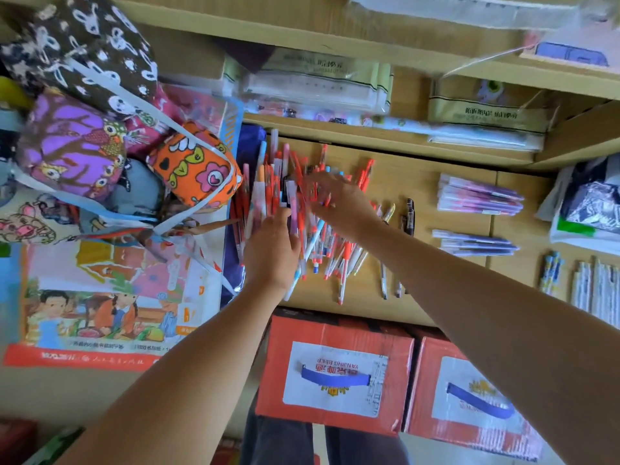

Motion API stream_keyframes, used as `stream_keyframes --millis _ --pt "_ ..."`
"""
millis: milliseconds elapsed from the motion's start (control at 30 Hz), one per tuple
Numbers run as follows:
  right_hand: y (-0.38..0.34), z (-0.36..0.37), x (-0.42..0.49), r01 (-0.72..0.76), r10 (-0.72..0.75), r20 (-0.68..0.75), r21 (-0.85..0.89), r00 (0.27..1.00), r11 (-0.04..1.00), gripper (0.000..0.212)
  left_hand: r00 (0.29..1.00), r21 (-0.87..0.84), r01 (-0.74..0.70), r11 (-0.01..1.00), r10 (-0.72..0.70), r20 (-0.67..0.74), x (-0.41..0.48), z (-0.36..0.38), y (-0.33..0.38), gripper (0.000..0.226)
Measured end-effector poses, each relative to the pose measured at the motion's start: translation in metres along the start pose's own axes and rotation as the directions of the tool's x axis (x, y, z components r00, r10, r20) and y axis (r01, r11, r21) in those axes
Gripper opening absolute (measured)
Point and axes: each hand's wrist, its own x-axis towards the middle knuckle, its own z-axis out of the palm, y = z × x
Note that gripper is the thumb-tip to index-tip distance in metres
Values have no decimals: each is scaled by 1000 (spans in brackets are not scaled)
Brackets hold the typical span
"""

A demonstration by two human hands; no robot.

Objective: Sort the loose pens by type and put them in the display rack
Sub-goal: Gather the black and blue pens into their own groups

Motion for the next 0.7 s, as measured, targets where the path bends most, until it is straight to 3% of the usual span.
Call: stream_keyframes --millis 100,467,567,700 --pt "-5 18 3 33 -24 71 -136 997 990 41 1000 -36 11 999 -11 4 3 -1 -3 37" --pt "8 9 17 -107 87 -105 -194 991 975 15 999 -28 -32 999 32 -8 27 -13 0 46" --pt "6 8 29 -126 93 -175 -193 980 973 24 999 5 -26 1000 27 -37 40 -16 5 52" --pt "1 5 39 -132 104 -112 -278 988 951 51 1000 63 13 998 -13 0 58 -19 9 56"
